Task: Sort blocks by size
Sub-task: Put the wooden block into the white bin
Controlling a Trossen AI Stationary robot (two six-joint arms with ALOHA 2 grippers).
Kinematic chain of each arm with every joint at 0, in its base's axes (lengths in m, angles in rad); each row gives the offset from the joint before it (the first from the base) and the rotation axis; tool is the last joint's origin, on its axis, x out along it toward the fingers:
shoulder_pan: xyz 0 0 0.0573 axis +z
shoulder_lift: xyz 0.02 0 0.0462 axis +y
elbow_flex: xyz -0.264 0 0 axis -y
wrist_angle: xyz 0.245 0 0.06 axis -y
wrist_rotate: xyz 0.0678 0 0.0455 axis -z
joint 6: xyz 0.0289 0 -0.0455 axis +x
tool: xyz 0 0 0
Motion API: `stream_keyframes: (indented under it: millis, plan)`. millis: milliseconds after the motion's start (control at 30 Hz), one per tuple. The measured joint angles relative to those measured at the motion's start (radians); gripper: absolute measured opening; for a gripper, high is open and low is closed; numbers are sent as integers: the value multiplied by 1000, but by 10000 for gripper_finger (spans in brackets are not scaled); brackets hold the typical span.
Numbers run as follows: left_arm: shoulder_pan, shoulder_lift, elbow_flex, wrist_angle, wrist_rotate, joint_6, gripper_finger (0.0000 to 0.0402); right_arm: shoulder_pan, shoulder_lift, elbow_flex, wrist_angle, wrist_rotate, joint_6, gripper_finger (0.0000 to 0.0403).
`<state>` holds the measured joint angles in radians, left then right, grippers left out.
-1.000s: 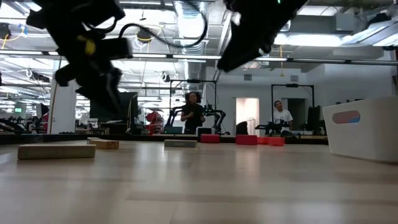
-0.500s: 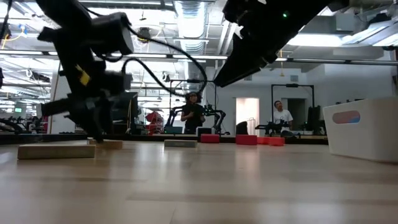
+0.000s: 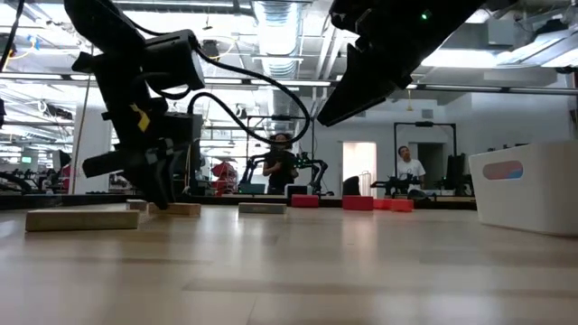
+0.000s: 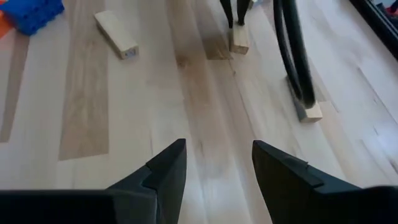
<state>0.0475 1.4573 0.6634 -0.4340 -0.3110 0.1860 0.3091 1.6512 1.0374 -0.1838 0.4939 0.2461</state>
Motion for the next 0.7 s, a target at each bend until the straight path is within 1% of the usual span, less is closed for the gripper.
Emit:
stream_keyframes:
  millis: [67,133,267,367,500,633,700]
  plan:
    - [0,-16,9,-11,15,-11,48,6,0,0,0,0,7,210]
    - [-11,-34,26,-34,29,-14,46,8,0,0,-2,0,15,210]
    - [-22,-88,58,-44,31,-1,61,12,0,0,-14,0,30,210]
    - [-15,-105,58,-51,27,0,87,12,0,0,-25,0,43,210]
    - [17,-106,52,-37,108,-1,138,16,0,0,-20,0,48,210]
    - [47,-93,37,-19,135,14,190,21,0,0,-18,0,52,210]
    - [63,-95,28,-16,177,27,210,26,0,0,-17,0,52,210]
